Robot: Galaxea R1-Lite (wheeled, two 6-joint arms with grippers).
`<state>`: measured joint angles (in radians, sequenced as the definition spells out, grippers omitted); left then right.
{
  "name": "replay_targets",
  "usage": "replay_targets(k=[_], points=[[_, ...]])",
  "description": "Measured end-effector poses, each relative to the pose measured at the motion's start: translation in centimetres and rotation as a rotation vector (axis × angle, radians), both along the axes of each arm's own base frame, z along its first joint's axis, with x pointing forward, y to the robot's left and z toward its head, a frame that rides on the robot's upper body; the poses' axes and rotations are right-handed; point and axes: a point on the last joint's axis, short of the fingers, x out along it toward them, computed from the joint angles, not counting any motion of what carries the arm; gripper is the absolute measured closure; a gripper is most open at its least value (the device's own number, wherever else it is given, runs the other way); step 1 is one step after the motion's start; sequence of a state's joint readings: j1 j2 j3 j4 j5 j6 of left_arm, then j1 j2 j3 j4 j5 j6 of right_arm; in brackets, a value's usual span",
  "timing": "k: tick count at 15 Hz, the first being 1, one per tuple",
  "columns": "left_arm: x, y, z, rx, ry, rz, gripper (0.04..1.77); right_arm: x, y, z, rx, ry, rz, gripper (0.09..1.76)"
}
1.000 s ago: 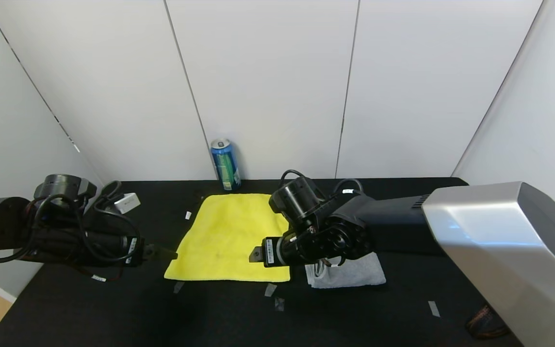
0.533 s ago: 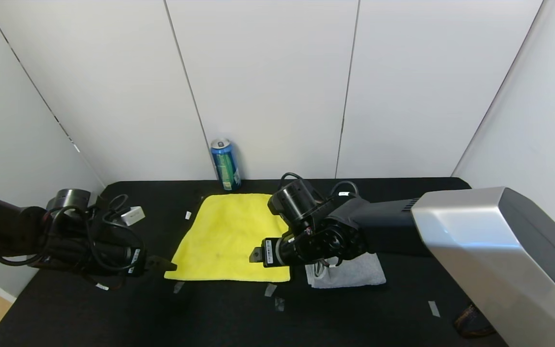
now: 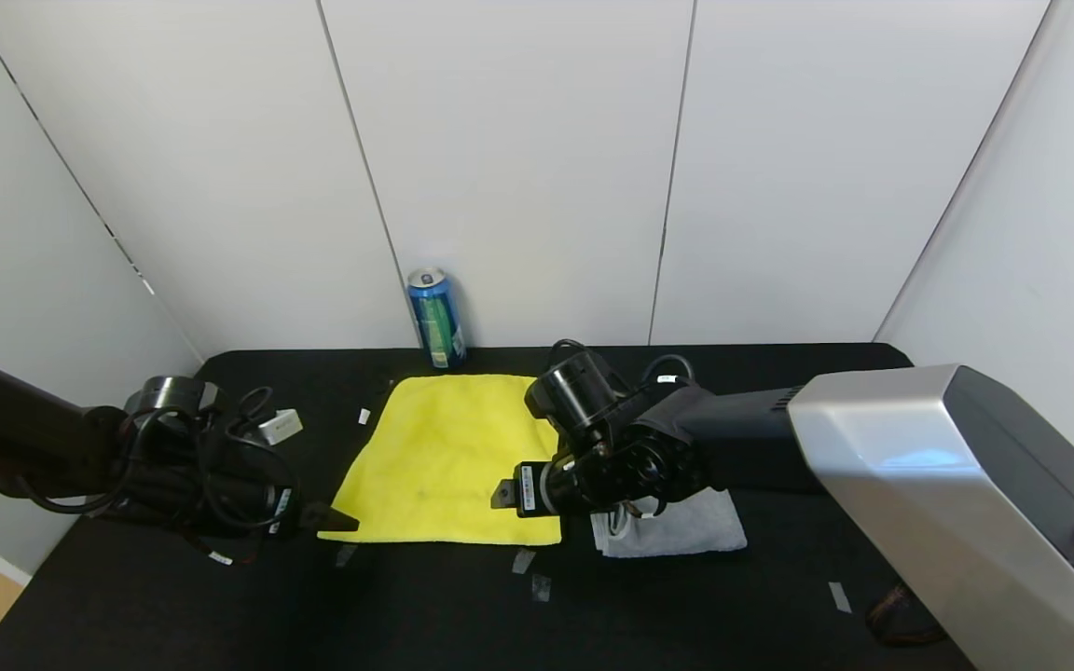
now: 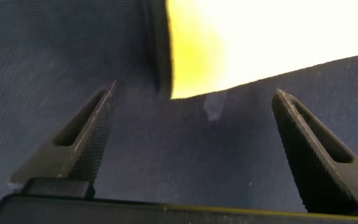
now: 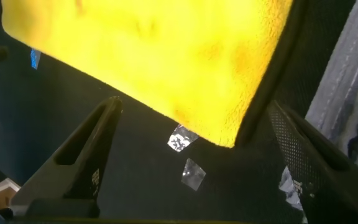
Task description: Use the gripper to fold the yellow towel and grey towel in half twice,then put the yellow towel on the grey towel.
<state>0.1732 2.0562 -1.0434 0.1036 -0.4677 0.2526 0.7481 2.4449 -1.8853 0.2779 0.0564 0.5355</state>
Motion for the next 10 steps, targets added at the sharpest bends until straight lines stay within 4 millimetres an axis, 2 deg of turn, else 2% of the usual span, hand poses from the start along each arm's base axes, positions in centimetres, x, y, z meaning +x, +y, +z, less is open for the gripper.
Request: replay_targets(k=[10], points=[[0.5, -1.9, -0.2, -0.009, 0.004, -0.056, 0.09, 0.5, -0.6, 0.0, 0.002, 0.001, -0.02, 0.15]])
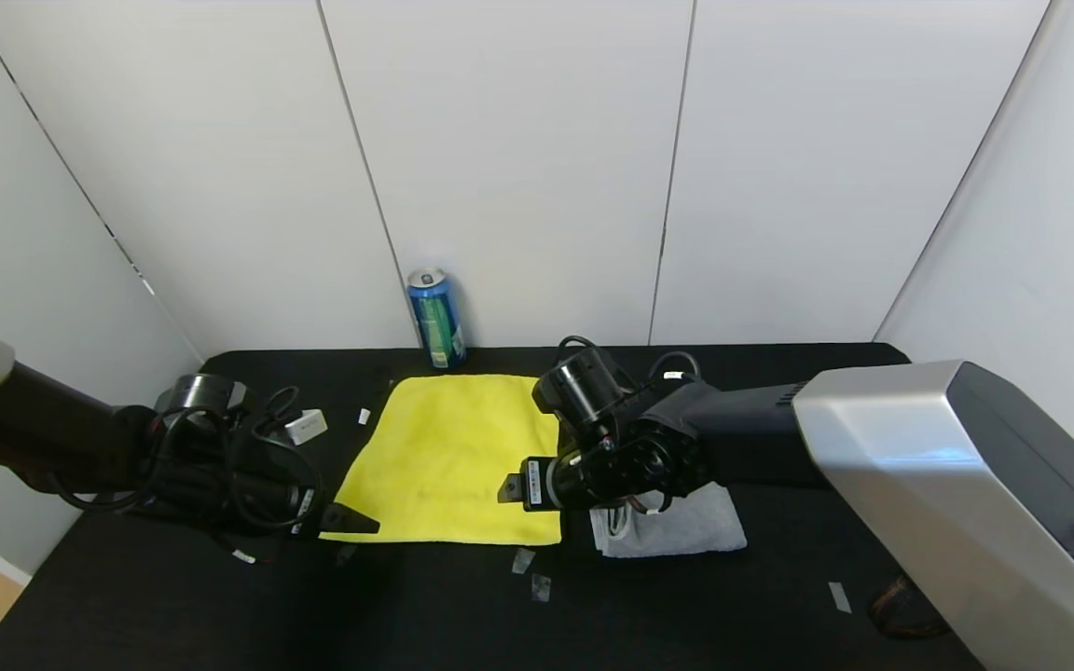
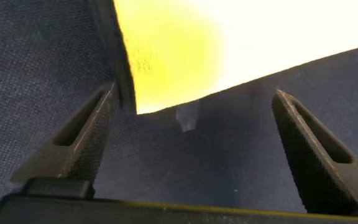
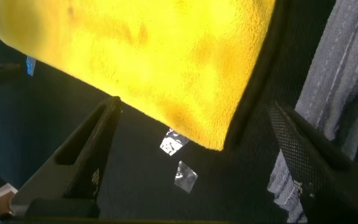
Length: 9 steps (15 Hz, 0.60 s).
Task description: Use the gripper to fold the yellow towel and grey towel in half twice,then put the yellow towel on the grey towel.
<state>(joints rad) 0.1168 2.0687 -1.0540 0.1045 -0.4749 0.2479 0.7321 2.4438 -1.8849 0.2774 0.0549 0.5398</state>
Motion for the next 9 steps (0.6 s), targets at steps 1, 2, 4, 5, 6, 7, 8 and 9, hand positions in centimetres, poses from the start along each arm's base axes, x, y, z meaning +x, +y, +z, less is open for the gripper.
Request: replay_targets(k=[1, 2, 4, 5, 6, 7, 8, 9], points=[[0.02, -0.18, -0.03, 0.0, 0.0, -0.005, 0.09, 0.02, -0.01, -0.01, 0.0, -0.001, -0.001, 0.15], [0.02, -0.38, -0.06, -0.002, 0.002, -0.012, 0.09, 0.04, -0.03, -0.06, -0.002, 0.0, -0.003, 0.15], [-0.01, -0.79, -0.14, -0.007, 0.005, -0.026, 0.09, 0.1, -0.08, -0.22, -0.006, 0.002, -0.007, 0.15], [-0.03, -0.88, -0.19, -0.007, 0.007, -0.028, 0.09, 0.11, -0.07, -0.26, -0.006, 0.002, -0.007, 0.15], [-0.06, -0.98, -0.22, -0.008, 0.009, -0.031, 0.09, 0.11, -0.07, -0.31, -0.006, 0.004, -0.007, 0.15], [-0.07, -1.05, -0.23, -0.008, 0.009, -0.033, 0.09, 0.12, -0.06, -0.34, -0.007, 0.004, -0.007, 0.15], [-0.08, -1.1, -0.25, -0.009, 0.011, -0.034, 0.09, 0.15, -0.08, -0.35, -0.006, 0.004, -0.008, 0.15], [-0.09, -1.13, -0.25, -0.009, 0.011, -0.035, 0.09, 0.21, -0.15, -0.37, -0.006, 0.005, -0.011, 0.15]])
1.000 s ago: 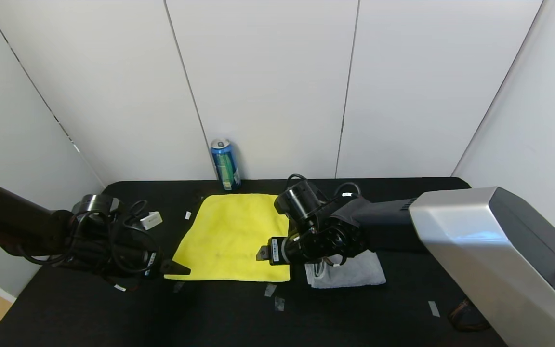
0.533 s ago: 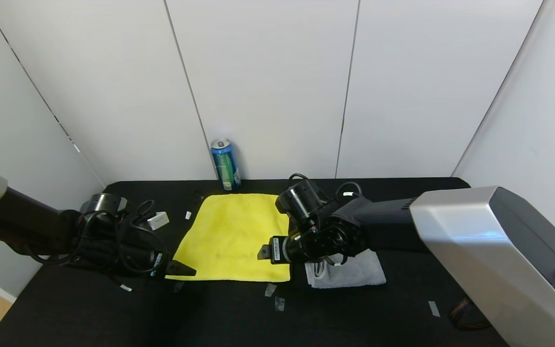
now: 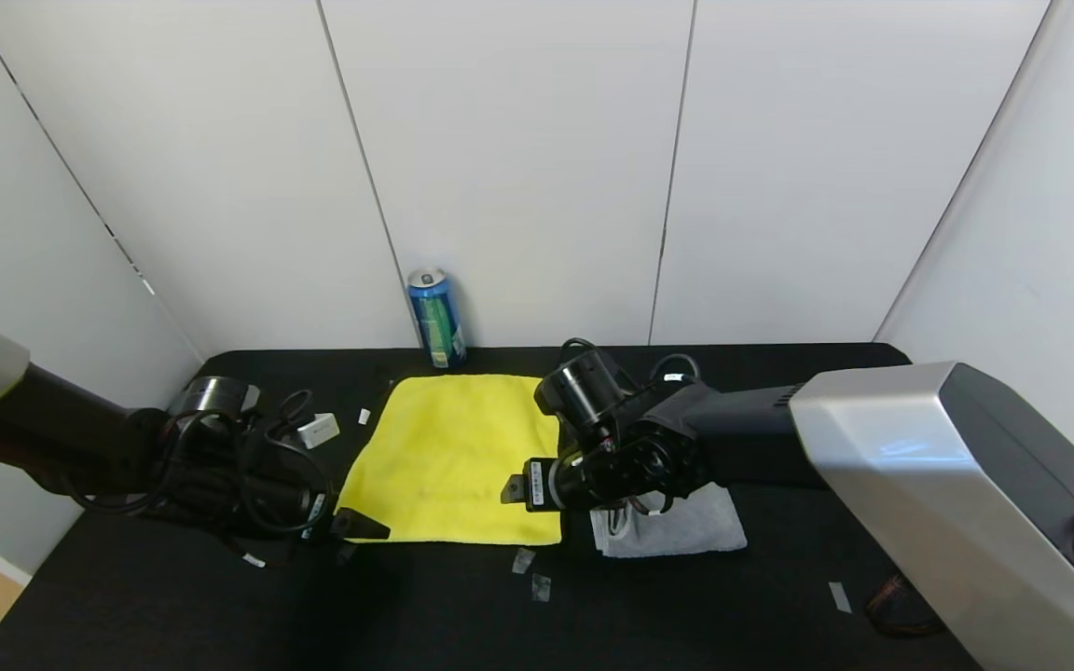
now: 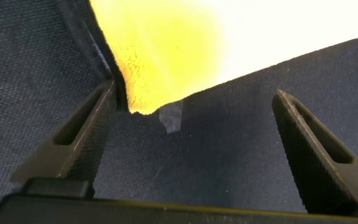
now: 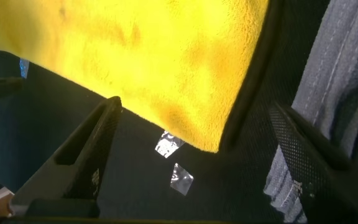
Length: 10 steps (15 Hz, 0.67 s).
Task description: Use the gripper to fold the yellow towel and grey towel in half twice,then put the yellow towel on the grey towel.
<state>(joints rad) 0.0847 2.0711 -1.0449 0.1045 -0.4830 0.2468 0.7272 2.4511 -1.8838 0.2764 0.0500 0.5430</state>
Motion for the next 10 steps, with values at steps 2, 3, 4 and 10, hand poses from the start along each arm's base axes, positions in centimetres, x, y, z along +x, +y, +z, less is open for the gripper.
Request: replay_targets(k=[2, 3, 4, 10], points=[[0.0, -0.02, 0.0, 0.0, 0.0, 0.0, 0.09, 0.05, -0.06, -0.03, -0.001, 0.001, -0.002, 0.15], [0.02, -0.02, 0.02, 0.0, 0.0, 0.0, 0.09, 0.05, -0.05, -0.03, 0.0, 0.001, -0.001, 0.15], [0.05, 0.03, 0.05, 0.0, -0.003, 0.002, 0.09, 0.05, -0.06, -0.03, 0.0, 0.001, -0.001, 0.15], [0.16, 0.65, 0.2, 0.002, -0.011, 0.019, 0.38, 0.05, -0.08, -0.15, -0.003, 0.004, -0.002, 0.14]])
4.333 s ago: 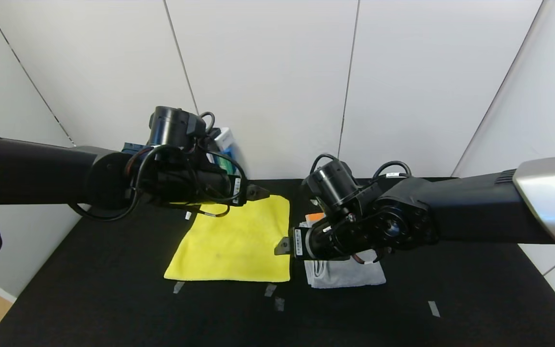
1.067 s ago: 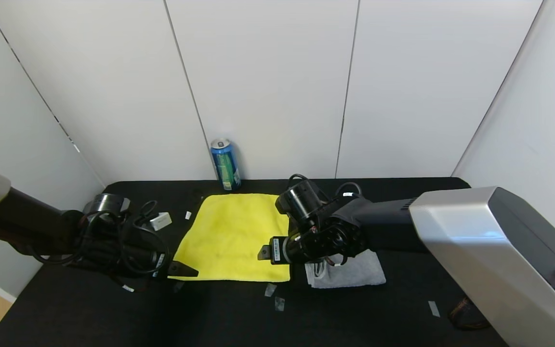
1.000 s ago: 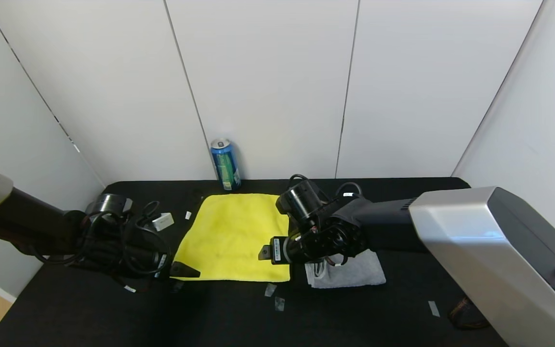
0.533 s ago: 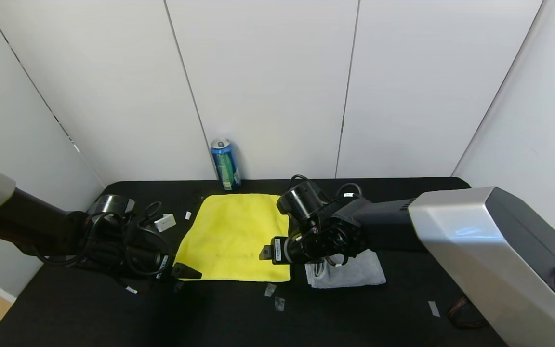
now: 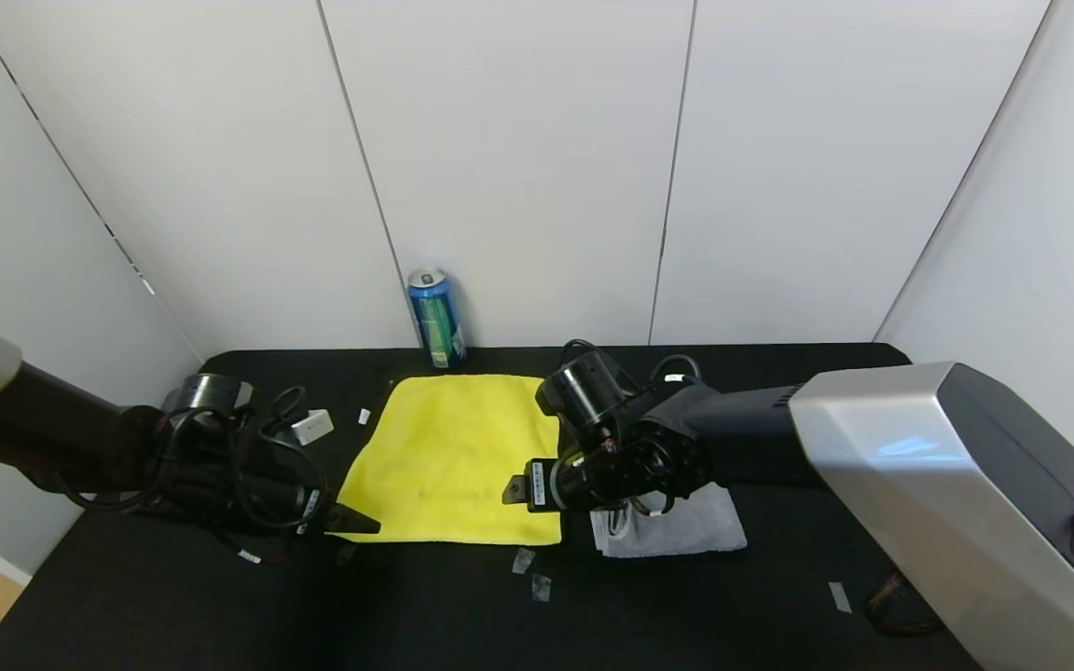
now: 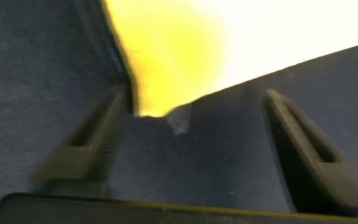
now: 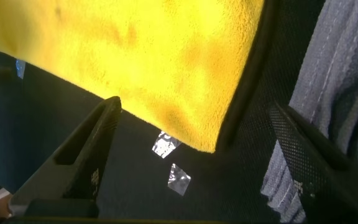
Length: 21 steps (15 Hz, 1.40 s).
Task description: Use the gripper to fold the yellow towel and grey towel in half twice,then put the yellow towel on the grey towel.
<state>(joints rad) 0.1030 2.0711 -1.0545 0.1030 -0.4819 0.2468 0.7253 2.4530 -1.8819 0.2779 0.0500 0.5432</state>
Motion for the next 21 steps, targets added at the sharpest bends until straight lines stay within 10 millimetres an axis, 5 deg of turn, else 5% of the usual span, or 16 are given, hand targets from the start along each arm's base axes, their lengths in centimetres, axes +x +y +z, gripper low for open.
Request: replay_targets(k=[6, 7, 21], points=[[0.05, -0.05, -0.07, 0.001, 0.001, -0.003, 1.15, 0.01, 0.0, 0.01, -0.001, -0.001, -0.001, 0.14], [0.05, -0.07, -0.11, 0.001, 0.001, -0.005, 1.73, 0.01, 0.0, 0.01, 0.0, -0.001, -0.001, 0.14], [0.07, 0.16, -0.02, 0.004, -0.019, 0.005, 1.71, -0.43, 0.75, -0.98, -0.004, 0.023, 0.001, 0.14]])
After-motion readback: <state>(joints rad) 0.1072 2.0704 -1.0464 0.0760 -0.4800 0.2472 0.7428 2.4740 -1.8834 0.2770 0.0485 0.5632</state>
